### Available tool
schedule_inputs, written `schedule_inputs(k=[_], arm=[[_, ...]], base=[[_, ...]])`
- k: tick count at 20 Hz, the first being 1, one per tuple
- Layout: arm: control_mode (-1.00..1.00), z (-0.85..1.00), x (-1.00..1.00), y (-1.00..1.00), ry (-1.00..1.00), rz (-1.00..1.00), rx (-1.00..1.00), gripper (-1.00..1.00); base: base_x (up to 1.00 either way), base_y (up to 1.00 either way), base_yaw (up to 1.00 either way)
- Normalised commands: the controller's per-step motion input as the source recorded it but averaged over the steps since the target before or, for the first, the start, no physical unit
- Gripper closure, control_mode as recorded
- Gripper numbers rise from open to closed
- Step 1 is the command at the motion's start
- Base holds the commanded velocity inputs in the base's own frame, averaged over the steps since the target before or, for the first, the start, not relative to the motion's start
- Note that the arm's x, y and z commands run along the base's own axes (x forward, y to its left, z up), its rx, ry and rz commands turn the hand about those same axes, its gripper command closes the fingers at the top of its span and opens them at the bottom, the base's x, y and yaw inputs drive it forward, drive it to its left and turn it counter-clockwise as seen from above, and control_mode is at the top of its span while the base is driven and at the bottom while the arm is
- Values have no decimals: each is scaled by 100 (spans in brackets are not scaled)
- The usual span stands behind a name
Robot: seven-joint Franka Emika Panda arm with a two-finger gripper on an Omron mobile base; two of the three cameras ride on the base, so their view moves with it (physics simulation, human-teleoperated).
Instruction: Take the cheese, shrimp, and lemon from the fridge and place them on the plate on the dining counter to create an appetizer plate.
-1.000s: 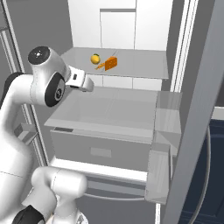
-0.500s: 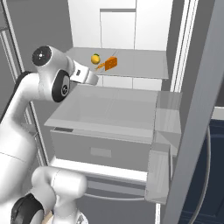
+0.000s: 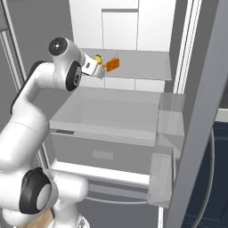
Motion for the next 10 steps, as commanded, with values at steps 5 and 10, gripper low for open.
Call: schedule_inputs(k=[5, 10], arm=[[-100, -4, 45, 14, -11, 0, 0, -100], [-100, -4, 25, 33, -3, -2, 0, -100]], base=[[0, 0, 0], [0, 0, 0]])
